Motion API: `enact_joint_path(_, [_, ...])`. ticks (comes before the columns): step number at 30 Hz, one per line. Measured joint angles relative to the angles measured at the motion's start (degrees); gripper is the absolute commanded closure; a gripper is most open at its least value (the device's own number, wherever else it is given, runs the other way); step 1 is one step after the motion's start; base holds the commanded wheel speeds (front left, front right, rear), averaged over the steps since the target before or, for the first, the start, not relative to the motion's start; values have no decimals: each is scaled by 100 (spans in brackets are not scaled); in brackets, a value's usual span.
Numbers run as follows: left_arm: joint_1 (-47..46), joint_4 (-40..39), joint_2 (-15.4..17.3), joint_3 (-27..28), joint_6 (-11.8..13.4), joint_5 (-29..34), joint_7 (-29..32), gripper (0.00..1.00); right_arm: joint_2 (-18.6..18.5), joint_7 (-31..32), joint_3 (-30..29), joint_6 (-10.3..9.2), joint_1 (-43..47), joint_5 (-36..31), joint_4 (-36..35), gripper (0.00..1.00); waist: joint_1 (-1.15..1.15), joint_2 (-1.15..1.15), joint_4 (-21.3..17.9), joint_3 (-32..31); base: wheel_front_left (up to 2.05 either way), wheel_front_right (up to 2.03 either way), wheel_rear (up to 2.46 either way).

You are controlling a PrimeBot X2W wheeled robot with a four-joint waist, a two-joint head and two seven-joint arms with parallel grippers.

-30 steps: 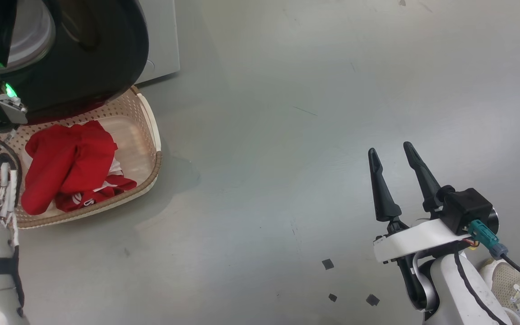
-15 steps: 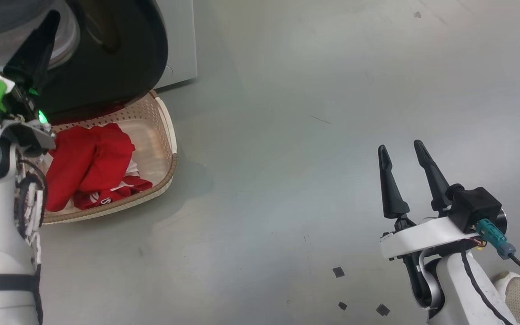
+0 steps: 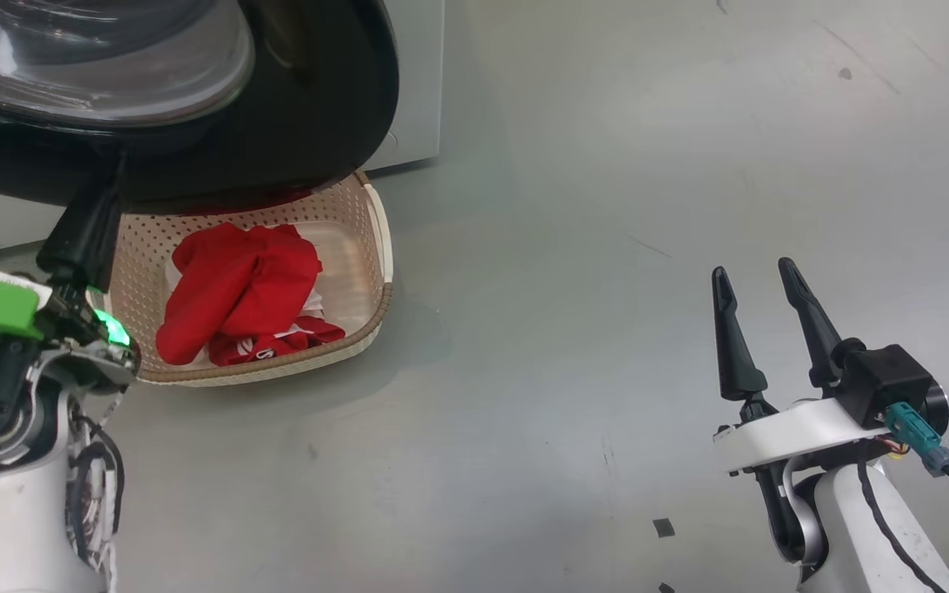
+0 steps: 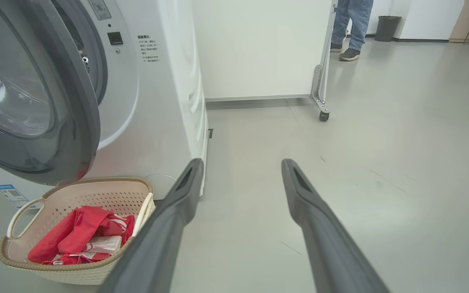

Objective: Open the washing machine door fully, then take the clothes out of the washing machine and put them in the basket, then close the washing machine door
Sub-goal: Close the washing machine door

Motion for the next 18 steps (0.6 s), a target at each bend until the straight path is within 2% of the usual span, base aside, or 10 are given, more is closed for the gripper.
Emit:
enact_joint_path(1, [126,-83,-22,34,0,-2,-4,62,-5,0,-10,0,11,-3,7,0,0,0,48,-25,0,0,0])
enact_joint_path(2, [243,-160,-46,53,0,-3,-5,52,-13,0,-21,0,24,-4,9,0,0,0,97,-51,0,0,0])
enact_joint_path(3, [365,-254,-71,57,0,-3,-7,48,-23,0,-29,0,44,-7,10,0,0,0,147,-78,0,0,0])
enact_joint_path(6, [701,-469,-111,56,0,-3,-56,15,-74,0,-46,0,116,-54,30,0,0,0,295,-161,0,0,0])
enact_joint_path(8, [910,-595,-116,66,0,-3,-130,0,-100,0,-59,0,129,-57,43,0,0,0,391,-221,0,0,0])
enact_joint_path(16, [1450,-1020,-137,74,0,209,-467,0,-167,0,-113,0,251,-101,82,0,0,0,699,-450,0,0,0])
enact_joint_path(18, [1541,-1183,-137,74,0,488,-637,0,-172,0,-120,0,266,-104,89,0,0,0,777,-522,0,0,0])
